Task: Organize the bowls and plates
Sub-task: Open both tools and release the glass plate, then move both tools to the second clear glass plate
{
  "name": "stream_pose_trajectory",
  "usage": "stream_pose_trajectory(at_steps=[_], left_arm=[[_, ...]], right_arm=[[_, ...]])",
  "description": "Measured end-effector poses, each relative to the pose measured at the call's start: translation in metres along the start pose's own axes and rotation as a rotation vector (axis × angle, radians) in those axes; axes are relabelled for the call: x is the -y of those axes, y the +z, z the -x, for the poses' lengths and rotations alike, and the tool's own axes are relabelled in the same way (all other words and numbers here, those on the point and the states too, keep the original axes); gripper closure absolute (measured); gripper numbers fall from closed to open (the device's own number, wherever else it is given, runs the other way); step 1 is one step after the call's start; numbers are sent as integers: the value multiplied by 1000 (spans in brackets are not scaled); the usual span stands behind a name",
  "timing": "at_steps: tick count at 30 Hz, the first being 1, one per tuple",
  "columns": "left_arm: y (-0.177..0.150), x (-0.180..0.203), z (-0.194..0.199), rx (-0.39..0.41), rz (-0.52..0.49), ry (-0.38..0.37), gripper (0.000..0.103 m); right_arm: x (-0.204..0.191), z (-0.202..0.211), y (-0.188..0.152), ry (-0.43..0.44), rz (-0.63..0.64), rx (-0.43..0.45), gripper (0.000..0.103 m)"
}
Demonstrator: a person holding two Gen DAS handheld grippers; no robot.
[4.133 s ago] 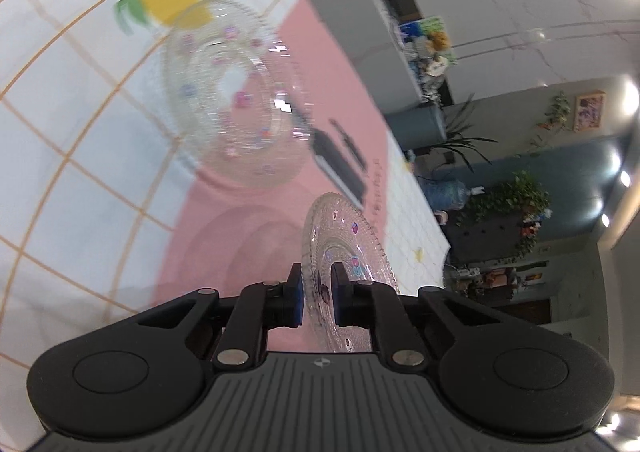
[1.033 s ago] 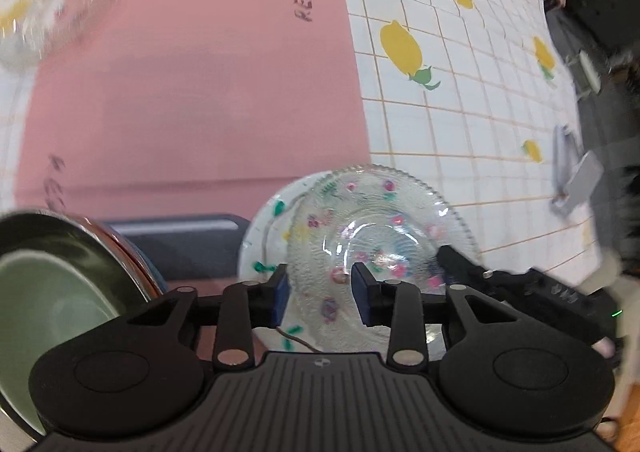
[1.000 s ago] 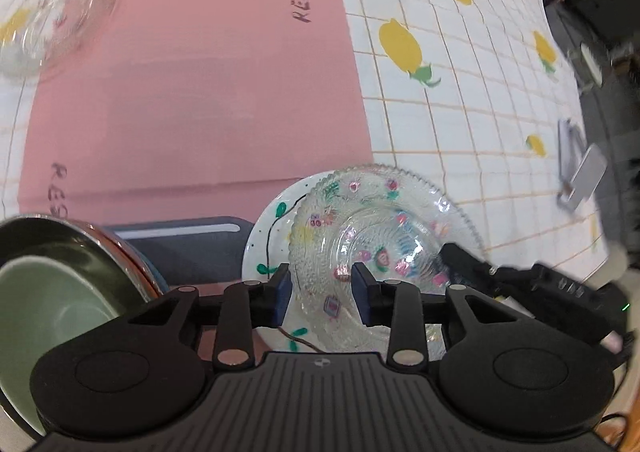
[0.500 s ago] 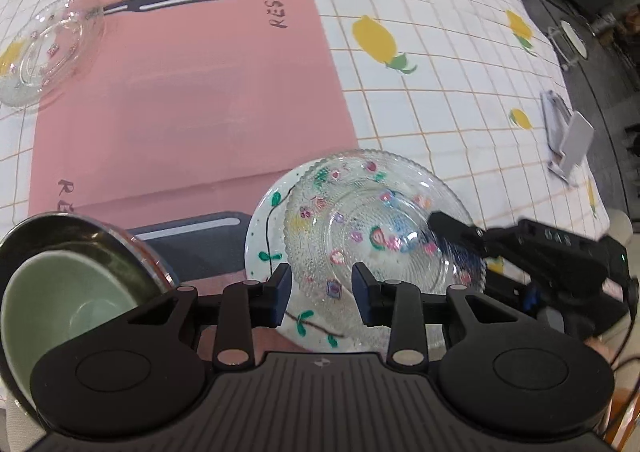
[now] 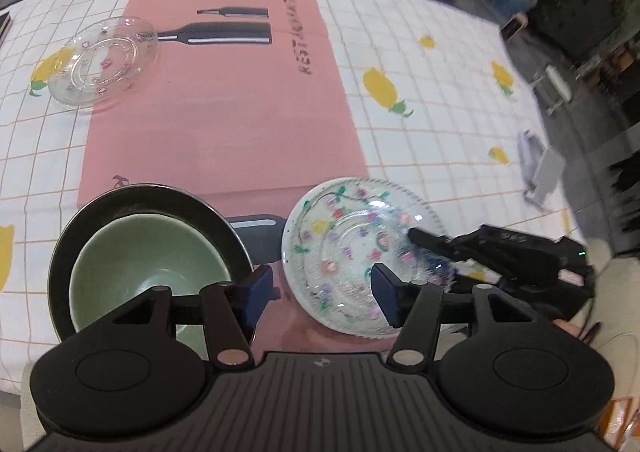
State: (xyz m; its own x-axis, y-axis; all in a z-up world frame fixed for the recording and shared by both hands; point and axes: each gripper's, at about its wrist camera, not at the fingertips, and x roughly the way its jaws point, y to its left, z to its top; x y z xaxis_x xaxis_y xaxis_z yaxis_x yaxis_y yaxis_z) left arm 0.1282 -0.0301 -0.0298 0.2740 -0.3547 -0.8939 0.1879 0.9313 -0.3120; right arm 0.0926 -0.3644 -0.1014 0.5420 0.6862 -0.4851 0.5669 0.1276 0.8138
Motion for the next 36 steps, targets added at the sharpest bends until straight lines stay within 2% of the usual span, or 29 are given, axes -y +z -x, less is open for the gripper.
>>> stream_pose_trajectory(at_steps=[7, 10, 12, 14, 18, 22, 28, 32, 36], left_arm=[[0, -17, 16, 108, 55, -24, 36], [-3, -25, 23, 154, 68, -10, 36], [-5, -28, 25, 170, 69, 0, 36], [-7, -31, 24, 179, 73, 4, 36], [-11, -31, 21, 170, 45, -8, 36], [-16, -30, 23, 184, 29, 23, 36], [-18, -36, 31, 204, 38, 42, 36], [-16, -44, 34, 196, 73, -1, 36], [-15, -48, 38, 202, 89, -8, 36]], right_arm=[[-21, -1, -9, -93, 144, 51, 88], [-28, -2, -12, -124, 203, 73, 88], [-33, -3, -15, -149, 248, 79, 86], [-42, -4, -21, -183, 313, 84, 71], [-58, -4, -34, -270, 434, 131, 69], [-70, -9, -46, -356, 532, 165, 69], [-69, 0, -47, -424, 539, 256, 69], [-59, 2, -40, -385, 462, 243, 69], [-61, 7, -42, -376, 458, 266, 69]])
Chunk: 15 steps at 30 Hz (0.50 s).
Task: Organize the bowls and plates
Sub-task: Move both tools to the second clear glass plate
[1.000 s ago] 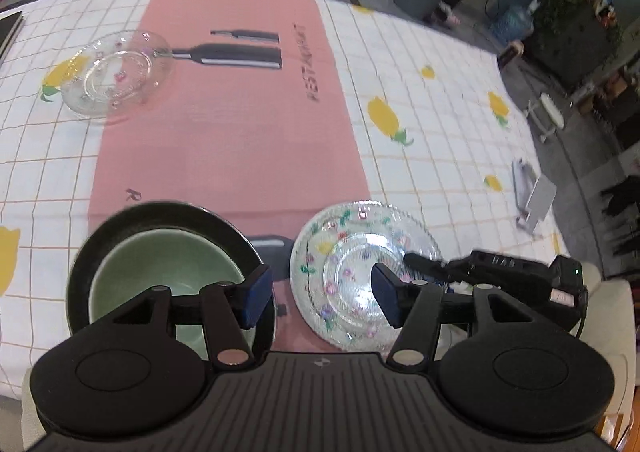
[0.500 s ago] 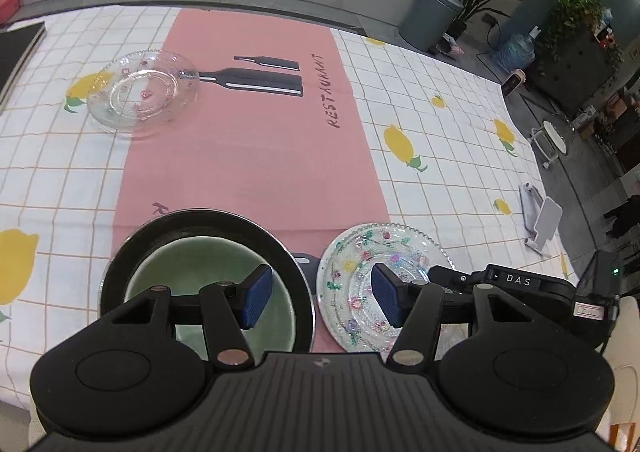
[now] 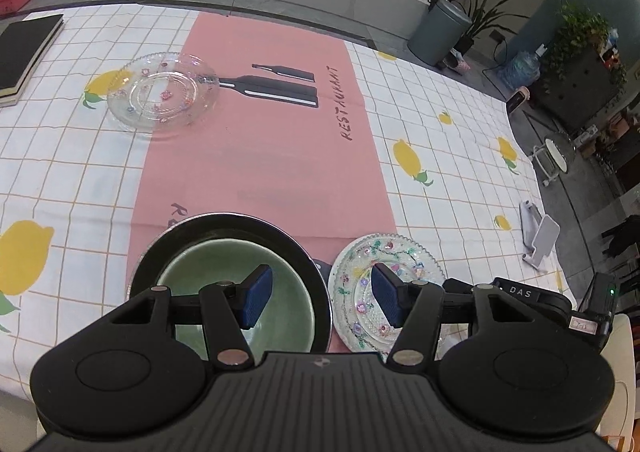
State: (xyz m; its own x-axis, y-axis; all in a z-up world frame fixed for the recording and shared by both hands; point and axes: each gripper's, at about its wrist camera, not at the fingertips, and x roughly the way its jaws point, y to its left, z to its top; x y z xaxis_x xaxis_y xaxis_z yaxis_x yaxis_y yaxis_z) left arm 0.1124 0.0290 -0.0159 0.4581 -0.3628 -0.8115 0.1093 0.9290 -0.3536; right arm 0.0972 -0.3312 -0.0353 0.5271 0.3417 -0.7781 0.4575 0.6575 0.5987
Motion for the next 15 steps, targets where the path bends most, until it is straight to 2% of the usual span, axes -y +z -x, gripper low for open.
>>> stream_pose_trajectory(at_steps=[4, 7, 9, 11, 15], left_arm=[[3, -4, 8, 16, 2, 3, 35], [7, -6, 13, 21, -23, 12, 34], [8, -7, 15, 27, -35, 11, 33], [9, -10, 16, 26, -27, 10, 32], [11, -13, 22, 47, -27, 13, 32]], right_arm=[[-6, 11, 1, -10, 30, 46, 66], [-15, 18, 4, -25, 89, 62, 51], [-24, 22, 4, -48, 148, 61, 50], [-31, 27, 4, -69, 182, 74, 41], [-49, 37, 4, -86, 223, 90, 29]])
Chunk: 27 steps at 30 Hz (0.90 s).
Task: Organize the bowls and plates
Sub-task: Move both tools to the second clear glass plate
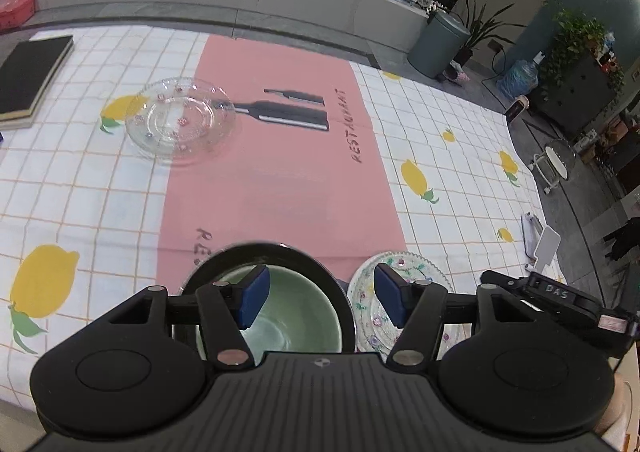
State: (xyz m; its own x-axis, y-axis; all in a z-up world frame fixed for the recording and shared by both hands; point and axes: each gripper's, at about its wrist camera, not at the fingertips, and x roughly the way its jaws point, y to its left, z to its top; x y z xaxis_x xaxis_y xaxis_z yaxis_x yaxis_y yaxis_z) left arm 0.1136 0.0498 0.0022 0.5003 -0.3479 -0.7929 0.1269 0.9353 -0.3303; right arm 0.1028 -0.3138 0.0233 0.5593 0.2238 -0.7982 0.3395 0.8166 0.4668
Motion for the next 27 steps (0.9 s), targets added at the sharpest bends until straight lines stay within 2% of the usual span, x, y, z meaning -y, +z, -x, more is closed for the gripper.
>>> stream_pose_trajectory(at_steps=[1, 5, 10, 13, 17, 19, 22, 24, 27], left_arm=[[0, 0, 3, 17, -9, 16, 30], [1, 5, 18, 107, -71, 89, 24], [6, 1, 32, 156, -91, 72, 20], [11, -6, 31, 171, -82, 87, 20], [18, -21, 26, 207, -95, 137, 20], [23, -34, 22, 218, -70, 157, 20], [33, -59, 13, 269, 25, 185, 20], [41, -78, 3, 270, 84, 184, 20], [51, -106, -12, 247, 135, 125, 23]], right_arm=[[-6, 3, 1, -5, 11, 2, 26], [-30, 13, 5, -27, 58, 2, 23], [-70, 17, 10, -38, 140, 17, 19], [-100, 10, 13, -25, 195, 18, 12], [-136, -10, 19, 8, 250, -2, 12], [-152, -24, 23, 32, 266, -20, 12], [-172, -54, 27, 67, 282, -79, 12], [-184, -78, 28, 92, 293, -140, 12], [-196, -115, 28, 124, 293, -255, 12]])
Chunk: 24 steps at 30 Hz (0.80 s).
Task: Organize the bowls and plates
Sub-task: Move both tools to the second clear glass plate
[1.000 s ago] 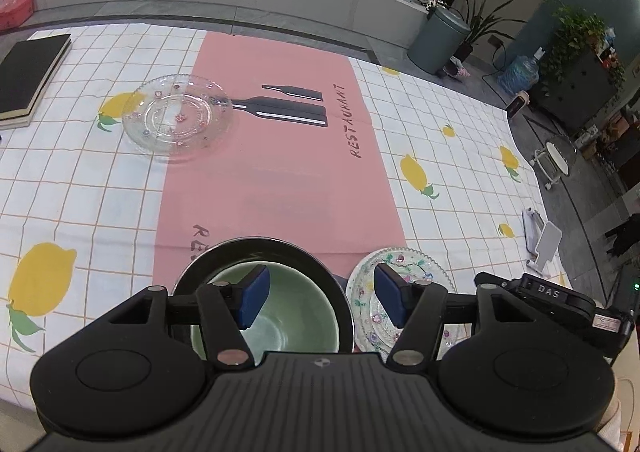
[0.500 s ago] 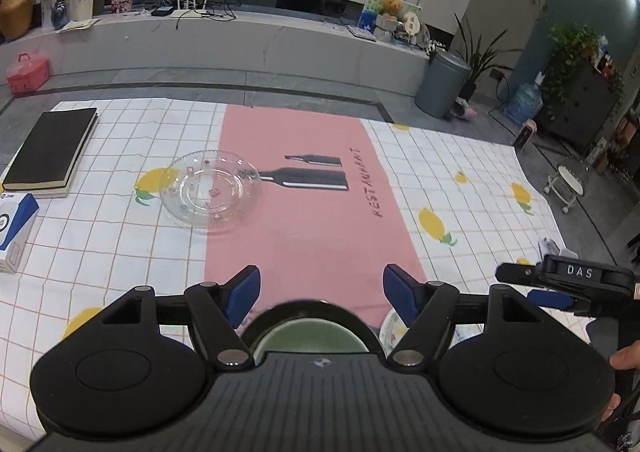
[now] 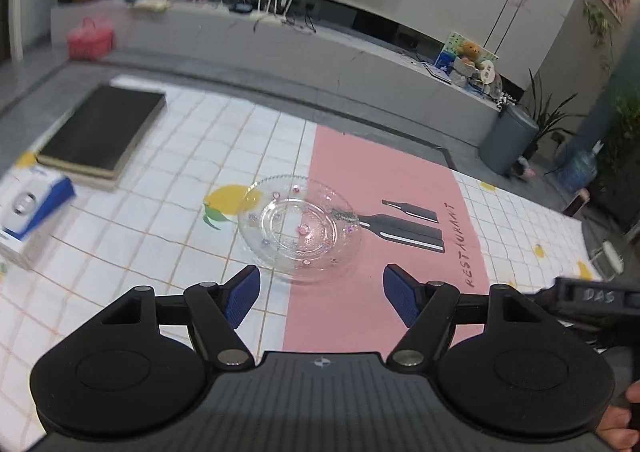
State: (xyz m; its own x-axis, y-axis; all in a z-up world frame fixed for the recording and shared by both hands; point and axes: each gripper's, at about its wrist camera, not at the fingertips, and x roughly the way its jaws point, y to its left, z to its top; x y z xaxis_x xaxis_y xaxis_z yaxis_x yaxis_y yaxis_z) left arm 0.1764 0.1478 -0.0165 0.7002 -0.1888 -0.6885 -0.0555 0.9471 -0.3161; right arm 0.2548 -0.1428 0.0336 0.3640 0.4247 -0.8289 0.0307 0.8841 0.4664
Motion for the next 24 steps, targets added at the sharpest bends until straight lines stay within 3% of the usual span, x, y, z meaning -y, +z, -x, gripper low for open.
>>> stream_pose_trajectory(at_steps=[5, 8, 14, 18, 21, 24], left_arm=[[-1, -27, -18, 2, 67, -96, 25], [-4, -40, -31, 4, 136, -64, 26], [-9, -68, -57, -22, 255, -96, 28], [-11, -81, -73, -1, 275, -135, 28], [-11, -91, -96, -74, 321, -110, 29], [-12, -105, -102, -24, 375, -147, 32]], right_arm=[[-4, -43, 15, 72, -18, -53, 12], [4, -65, 24, 118, -109, -54, 12], [21, -106, 32, 205, -308, -139, 17], [27, -118, 37, 244, -355, -116, 18], [37, -126, 44, 299, -423, -112, 19], [40, -133, 52, 338, -456, -112, 19]])
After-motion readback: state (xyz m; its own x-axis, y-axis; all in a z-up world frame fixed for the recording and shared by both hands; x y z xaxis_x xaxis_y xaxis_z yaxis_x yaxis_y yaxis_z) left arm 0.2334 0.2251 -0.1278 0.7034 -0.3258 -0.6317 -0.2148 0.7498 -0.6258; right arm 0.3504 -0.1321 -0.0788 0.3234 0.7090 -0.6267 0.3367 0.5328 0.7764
